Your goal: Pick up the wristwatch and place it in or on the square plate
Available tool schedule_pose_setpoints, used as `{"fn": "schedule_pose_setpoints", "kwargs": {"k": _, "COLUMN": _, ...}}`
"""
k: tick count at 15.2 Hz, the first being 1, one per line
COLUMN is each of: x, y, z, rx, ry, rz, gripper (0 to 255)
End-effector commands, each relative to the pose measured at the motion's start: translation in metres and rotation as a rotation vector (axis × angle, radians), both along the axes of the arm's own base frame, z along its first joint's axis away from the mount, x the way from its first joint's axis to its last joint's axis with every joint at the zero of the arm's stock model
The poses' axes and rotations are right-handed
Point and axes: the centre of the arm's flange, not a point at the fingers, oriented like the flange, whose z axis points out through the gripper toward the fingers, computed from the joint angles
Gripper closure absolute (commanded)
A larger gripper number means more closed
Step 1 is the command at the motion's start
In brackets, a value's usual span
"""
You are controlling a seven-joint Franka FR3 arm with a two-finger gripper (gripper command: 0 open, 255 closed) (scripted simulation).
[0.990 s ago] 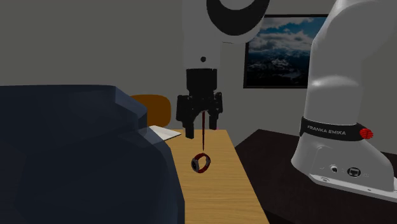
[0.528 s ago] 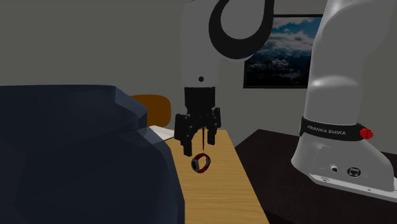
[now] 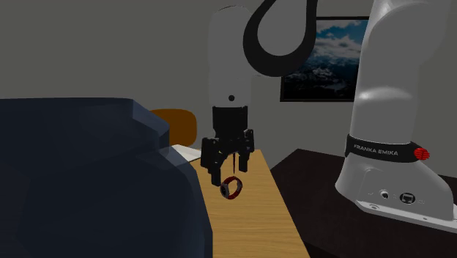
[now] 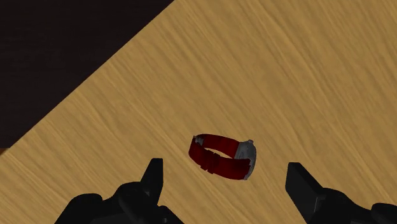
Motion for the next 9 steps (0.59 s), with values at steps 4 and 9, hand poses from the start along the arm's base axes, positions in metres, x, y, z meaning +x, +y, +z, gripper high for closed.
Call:
{"fn": "schedule_pose_setpoints", "kwargs": {"k": 4, "x": 0.0000, "y": 0.0000, "z": 0.0000, "rx": 0.000, "ry": 0.000, "rz": 0.000, "gripper": 255}}
{"fn": "schedule_pose_setpoints", "kwargs": {"k": 9, "x": 0.0001, "y": 0.0002, "z": -0.0001, "rx": 0.000, "ry": 0.000, "rz": 0.000, "gripper": 255}}
